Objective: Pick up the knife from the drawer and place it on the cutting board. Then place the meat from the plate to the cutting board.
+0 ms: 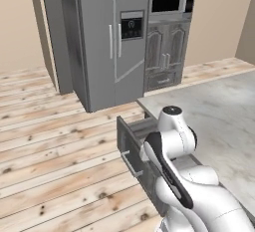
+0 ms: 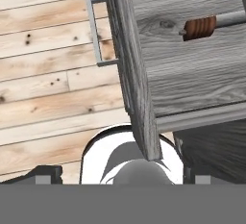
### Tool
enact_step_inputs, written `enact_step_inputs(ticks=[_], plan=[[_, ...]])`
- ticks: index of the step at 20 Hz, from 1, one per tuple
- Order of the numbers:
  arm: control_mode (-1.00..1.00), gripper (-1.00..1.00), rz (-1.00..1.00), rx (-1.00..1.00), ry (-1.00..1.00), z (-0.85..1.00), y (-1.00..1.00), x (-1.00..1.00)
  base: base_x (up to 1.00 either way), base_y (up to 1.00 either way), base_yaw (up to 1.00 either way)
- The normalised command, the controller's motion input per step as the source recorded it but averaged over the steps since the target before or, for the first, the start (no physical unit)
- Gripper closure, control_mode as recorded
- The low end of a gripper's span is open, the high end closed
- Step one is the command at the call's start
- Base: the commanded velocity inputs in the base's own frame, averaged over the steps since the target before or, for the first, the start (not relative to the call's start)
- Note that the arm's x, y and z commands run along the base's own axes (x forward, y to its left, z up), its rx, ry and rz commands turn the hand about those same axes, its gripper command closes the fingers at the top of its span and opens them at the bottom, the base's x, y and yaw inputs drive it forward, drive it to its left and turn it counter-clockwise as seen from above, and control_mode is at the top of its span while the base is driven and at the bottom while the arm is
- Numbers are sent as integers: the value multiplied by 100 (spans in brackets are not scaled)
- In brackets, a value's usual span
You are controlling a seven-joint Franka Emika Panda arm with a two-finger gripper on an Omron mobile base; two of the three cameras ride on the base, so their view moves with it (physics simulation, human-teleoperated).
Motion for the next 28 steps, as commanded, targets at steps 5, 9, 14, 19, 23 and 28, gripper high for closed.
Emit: enact_step_inputs(ticks=[5, 9, 14, 19, 23, 28], plan=[[-100, -100, 2, 0, 0, -2, 0, 20, 0, 0, 0], [-100, -100, 2, 0, 0, -10, 0, 29, 0, 0, 0], [-100, -100, 2, 0, -3, -18, 0, 27, 0, 0, 0], [-100, -100, 1, 0, -1, -17, 0, 25, 0, 0, 0], [-100, -100, 0, 0, 0, -33, 0, 23, 0, 0, 0], [-100, -100, 0, 0, 0, -41, 0, 9, 0, 0, 0]])
